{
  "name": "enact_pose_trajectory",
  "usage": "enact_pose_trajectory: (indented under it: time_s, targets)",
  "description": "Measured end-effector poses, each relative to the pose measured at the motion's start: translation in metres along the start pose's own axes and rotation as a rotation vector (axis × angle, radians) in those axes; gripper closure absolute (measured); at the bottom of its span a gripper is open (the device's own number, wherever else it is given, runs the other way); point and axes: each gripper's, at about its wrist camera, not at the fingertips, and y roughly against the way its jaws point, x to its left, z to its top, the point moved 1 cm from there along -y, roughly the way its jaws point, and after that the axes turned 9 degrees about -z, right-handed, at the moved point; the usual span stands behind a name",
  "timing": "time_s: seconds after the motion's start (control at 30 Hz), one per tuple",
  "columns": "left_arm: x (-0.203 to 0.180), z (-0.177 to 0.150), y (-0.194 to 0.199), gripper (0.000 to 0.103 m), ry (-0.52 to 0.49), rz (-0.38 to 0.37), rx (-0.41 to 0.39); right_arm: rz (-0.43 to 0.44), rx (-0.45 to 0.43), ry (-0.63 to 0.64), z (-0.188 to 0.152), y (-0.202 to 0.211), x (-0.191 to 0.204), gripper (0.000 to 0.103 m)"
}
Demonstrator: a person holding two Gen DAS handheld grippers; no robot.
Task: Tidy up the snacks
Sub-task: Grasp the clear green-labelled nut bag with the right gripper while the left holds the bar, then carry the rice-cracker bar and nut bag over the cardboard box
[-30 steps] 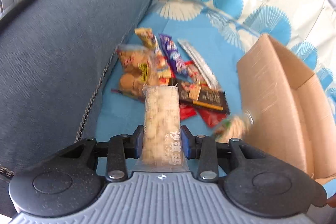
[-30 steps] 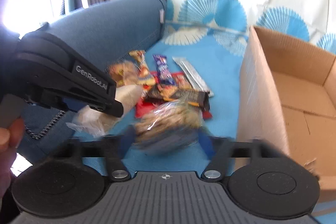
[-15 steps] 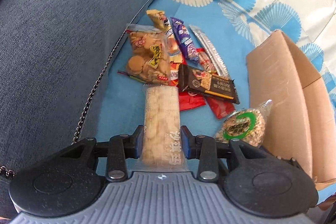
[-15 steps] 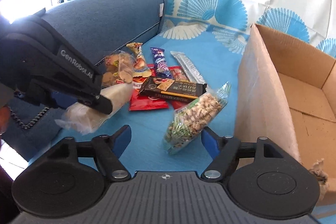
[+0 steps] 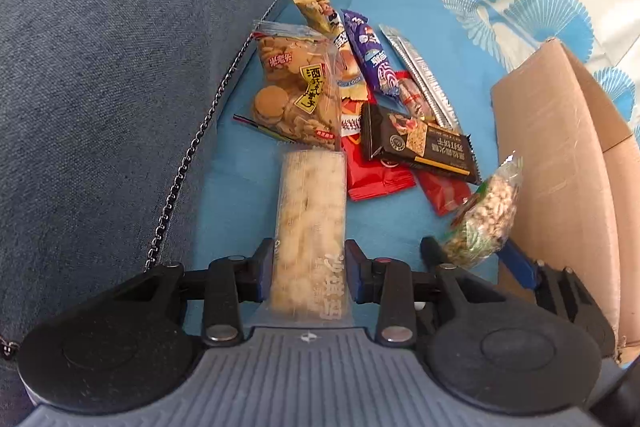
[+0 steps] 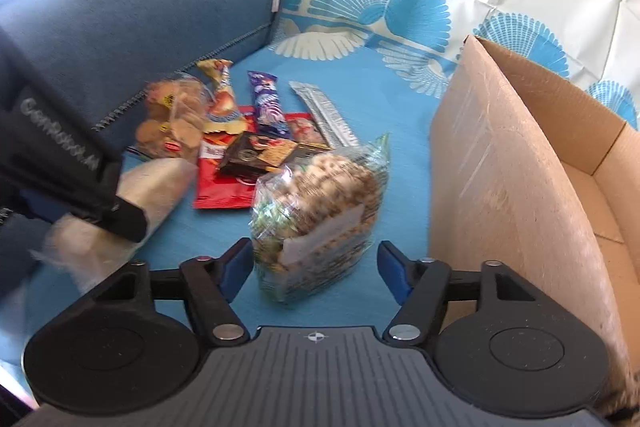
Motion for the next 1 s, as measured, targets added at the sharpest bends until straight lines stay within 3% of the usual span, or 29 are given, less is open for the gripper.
enact_pose_trajectory:
  time_s: [0.2,0.23,0.27,0.33,0.37,0.6,1.0]
  targets:
    - [0.001,-0.001,-0.006,0.063,0.005,0.011,0.024,-0.032,0.029,-0.015,0.002,-0.015,0.0,0.046]
    - [0.001,-0.001,-0.007,0.063,0.006,0.013,0.028,-0.038,0.036,-0.019,0.002,-0.018,-0.001,0.05]
    - [0.001,-0.002,-0.008,0.063,0.006,0.014,0.031,-0.047,0.042,-0.024,0.002,-0.02,-0.002,0.062]
    - [-0.001,-0.002,-0.009,0.063,0.004,0.019,0.036,-0.071,0.035,-0.019,0.002,-0.022,-0.002,0.076]
    - [-0.001,-0.002,-0.01,0.063,0.004,0.021,0.037,-0.068,0.027,-0.021,0.002,-0.021,-0.002,0.077]
    - [-0.006,0.0,-0.008,0.063,0.008,0.021,0.013,-0.044,-0.06,-0.02,0.007,0.0,-0.009,0.077]
    - [-0.026,0.002,0.032,0.063,0.004,-0.111,-0.145,0.055,-0.295,-0.157,0.035,0.087,-0.067,0.077]
